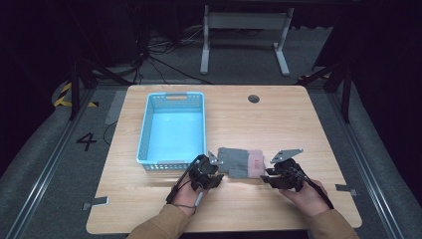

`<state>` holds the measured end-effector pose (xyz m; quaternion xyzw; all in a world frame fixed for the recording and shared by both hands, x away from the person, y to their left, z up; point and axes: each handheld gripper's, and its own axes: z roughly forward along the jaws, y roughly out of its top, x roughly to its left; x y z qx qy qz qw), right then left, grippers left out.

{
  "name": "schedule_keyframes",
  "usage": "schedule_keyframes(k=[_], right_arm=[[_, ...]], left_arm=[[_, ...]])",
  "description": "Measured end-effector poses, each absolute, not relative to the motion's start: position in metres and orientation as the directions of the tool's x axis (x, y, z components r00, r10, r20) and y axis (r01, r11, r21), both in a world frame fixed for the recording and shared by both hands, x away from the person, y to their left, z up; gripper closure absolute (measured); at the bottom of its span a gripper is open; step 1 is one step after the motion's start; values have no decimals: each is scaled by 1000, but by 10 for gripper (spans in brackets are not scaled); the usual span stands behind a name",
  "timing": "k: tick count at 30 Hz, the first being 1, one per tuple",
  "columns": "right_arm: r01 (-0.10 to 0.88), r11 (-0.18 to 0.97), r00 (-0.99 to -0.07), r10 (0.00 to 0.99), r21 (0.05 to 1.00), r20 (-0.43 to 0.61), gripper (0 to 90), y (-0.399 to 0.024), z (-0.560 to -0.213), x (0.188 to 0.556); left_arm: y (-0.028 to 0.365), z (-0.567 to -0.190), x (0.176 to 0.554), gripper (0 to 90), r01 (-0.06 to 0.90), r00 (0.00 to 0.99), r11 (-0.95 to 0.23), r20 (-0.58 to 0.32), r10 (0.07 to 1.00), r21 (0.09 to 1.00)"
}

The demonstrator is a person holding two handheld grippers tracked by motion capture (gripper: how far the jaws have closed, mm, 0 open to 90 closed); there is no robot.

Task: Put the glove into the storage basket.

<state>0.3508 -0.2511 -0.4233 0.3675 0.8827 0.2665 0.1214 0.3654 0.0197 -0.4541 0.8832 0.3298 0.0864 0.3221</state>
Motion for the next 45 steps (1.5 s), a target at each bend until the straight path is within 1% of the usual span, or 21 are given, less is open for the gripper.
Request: schedule_keyframes(k=[3,11,13,15,16,18,20,25,32,38,43,45], right_arm=[[582,590,-701,713,560,-23,653,-250,-424,351],[585,595,-707,707,550,-12,672,-246,-428,352],[585,600,-708,706,546,-17,700,-245,-429,352],[584,601,-705,708,546,-25,766,-245,-428,352],[581,600,-706,708,549,-27,800,-245,-427,352],[572,603,-707,706,556,-39,841,-245,-425,351],[556,613,-710,701,562,-63,858,-244,-422,349],[495,640,-710,688,588,-151,874,-241,-412,343],[441,650,-699,681,618,-218,880,-240,-403,342],[445,641,-689,691,625,-217,880,-244,-405,355],[465,641,-690,694,611,-203,879,-245,-413,360],[478,638,-690,698,604,-191,876,-247,-418,362]], left_arm=[[17,-455,366,712,525,773,-593,-49,633,611],[13,-455,368,820,519,768,-599,-24,640,610],[13,-455,368,848,517,769,-602,-22,639,609],[13,-454,368,868,512,770,-602,-17,638,613],[13,-453,367,872,510,771,-604,-15,636,612],[13,-452,366,878,506,771,-600,-12,637,620],[14,-450,365,879,499,771,-598,-6,637,627],[13,-446,361,883,474,773,-602,24,634,643],[14,-440,359,883,452,767,-587,43,641,672],[13,-441,358,883,445,770,-590,47,636,674],[10,-446,360,880,462,775,-595,28,632,657],[10,-448,362,866,457,790,-606,17,613,651]])
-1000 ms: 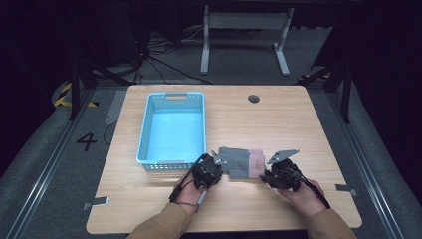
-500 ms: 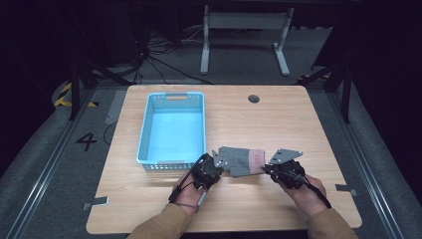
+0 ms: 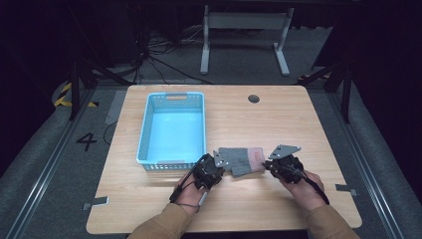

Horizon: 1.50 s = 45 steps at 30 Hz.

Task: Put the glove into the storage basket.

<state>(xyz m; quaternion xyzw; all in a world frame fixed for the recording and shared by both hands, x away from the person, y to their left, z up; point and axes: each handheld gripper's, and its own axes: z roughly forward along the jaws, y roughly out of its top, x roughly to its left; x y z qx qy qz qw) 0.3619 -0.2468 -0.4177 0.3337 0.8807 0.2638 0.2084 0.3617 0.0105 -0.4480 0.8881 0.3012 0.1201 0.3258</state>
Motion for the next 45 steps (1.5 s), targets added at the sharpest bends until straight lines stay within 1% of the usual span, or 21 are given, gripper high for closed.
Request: schedule_keyframes(k=[1,4,6,7,10,13,17,21,23,27,34,39,41,44,45], right_arm=[[482,640,-688,699,598,-195,869,-247,-420,362],[475,641,-686,699,603,-203,806,-249,-422,361],[477,638,-681,703,605,-204,732,-251,-421,361],[478,633,-680,705,608,-200,711,-254,-421,361],[485,616,-673,716,621,-184,678,-258,-417,360],[483,602,-669,722,635,-176,621,-263,-414,358],[509,558,-657,744,655,-123,555,-275,-410,358],[540,500,-639,767,677,-58,535,-288,-406,359],[550,472,-634,773,689,-24,527,-295,-404,359],[575,423,-625,779,700,43,513,-305,-403,355],[565,417,-640,766,712,59,452,-318,-408,346],[568,405,-651,754,716,90,449,-320,-412,345],[583,397,-656,745,708,122,450,-319,-415,346],[587,415,-666,736,695,123,453,-315,-417,346],[578,416,-675,728,702,123,455,-314,-415,346]], left_arm=[[10,-450,362,846,464,790,-604,7,614,648],[12,-451,364,750,477,792,-593,-25,610,648],[14,-450,364,697,478,792,-583,-36,609,658],[14,-449,364,662,475,794,-580,-37,607,662],[14,-446,360,612,460,799,-576,-32,600,676],[13,-441,358,567,448,804,-577,-26,594,682],[12,-433,355,502,450,810,-565,-50,584,691],[9,-424,356,454,458,824,-578,-79,561,675],[8,-419,357,421,458,827,-584,-79,557,671],[6,-413,363,382,474,820,-563,-106,563,677],[-6,-407,374,355,506,807,-543,-146,571,671],[-16,-407,387,314,535,800,-517,-205,564,668],[-19,-409,393,290,551,793,-502,-231,564,666],[-25,-413,401,256,566,785,-493,-250,566,661],[-28,-414,402,242,565,786,-502,-242,569,655]])
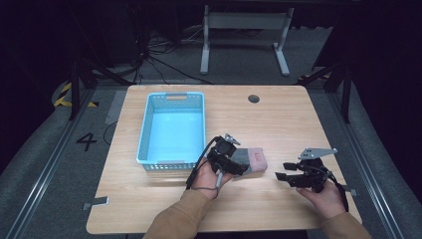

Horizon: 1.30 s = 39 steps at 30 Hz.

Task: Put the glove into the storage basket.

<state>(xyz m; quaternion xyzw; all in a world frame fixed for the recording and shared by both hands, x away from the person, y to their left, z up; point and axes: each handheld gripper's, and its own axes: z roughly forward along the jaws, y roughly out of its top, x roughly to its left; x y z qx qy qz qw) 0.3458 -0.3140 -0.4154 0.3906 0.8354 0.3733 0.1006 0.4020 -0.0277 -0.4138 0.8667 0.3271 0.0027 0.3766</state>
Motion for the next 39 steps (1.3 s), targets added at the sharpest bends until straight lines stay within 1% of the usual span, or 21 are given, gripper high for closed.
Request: schedule_keyframes(k=[2,5,8,10,13,22,25,27,29,33,39], right_arm=[[570,415,-679,724,709,122,456,-313,-413,344],[564,415,-686,717,714,125,461,-312,-410,343],[558,419,-695,707,717,127,461,-310,-410,342],[556,421,-699,704,716,129,460,-310,-410,342],[554,423,-702,701,717,129,459,-310,-410,341],[560,401,-698,700,726,152,450,-314,-408,339],[562,404,-698,700,722,151,449,-314,-408,337],[562,401,-696,701,723,152,448,-314,-408,337],[565,401,-693,704,721,152,446,-315,-408,336],[569,398,-692,704,720,158,445,-315,-409,336],[571,405,-699,696,714,163,450,-313,-409,336]], left_arm=[[-33,-416,405,226,552,792,-528,-208,574,645],[-39,-420,410,207,557,791,-539,-206,575,632],[-47,-423,411,191,542,791,-566,-150,593,621],[-52,-424,410,184,526,798,-582,-125,589,620],[-61,-427,411,178,533,799,-591,-130,587,606],[-71,-432,420,175,516,807,-630,-81,586,581],[-70,-434,423,167,524,805,-628,-94,586,576],[-70,-436,425,158,526,809,-635,-102,579,566],[-71,-438,425,145,523,811,-644,-93,578,559],[-72,-442,426,105,526,811,-645,-97,577,554],[-73,-444,424,86,496,831,-683,-66,552,536]])
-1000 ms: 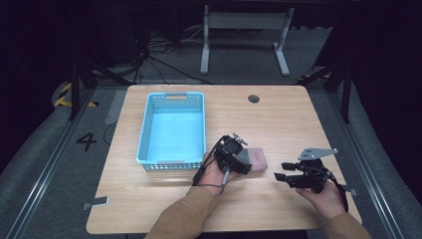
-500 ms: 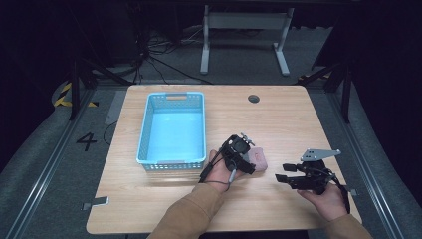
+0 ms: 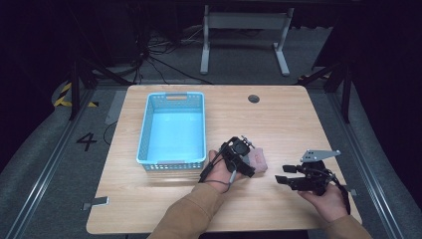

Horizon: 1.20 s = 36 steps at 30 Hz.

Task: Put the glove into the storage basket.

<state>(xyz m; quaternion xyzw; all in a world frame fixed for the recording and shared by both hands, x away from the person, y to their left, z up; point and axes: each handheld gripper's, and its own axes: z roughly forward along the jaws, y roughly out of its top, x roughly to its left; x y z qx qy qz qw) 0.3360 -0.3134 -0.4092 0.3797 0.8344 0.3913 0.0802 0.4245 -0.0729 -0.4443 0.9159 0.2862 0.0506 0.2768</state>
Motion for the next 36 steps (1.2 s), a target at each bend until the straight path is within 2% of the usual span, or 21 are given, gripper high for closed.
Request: schedule_keyframes(k=[6,10,18,23,25,34,36], right_arm=[[570,404,-701,693,716,167,451,-312,-408,335],[569,408,-704,691,714,167,452,-312,-408,336],[580,398,-698,693,711,182,467,-313,-408,335],[587,399,-698,690,705,190,470,-311,-410,335],[589,400,-699,689,702,194,475,-311,-410,335],[605,386,-690,690,696,217,490,-312,-411,336],[605,388,-691,690,696,216,492,-313,-411,337]], left_arm=[[-76,-447,422,80,463,847,-713,-24,532,527],[-87,-448,414,78,433,848,-761,67,525,482],[-85,-444,413,259,424,848,-758,75,524,496],[-83,-442,411,488,401,844,-767,125,522,500],[-83,-441,412,539,411,838,-759,118,533,505],[-75,-434,416,671,420,841,-734,76,536,534],[-72,-428,415,731,414,842,-730,75,534,543]])
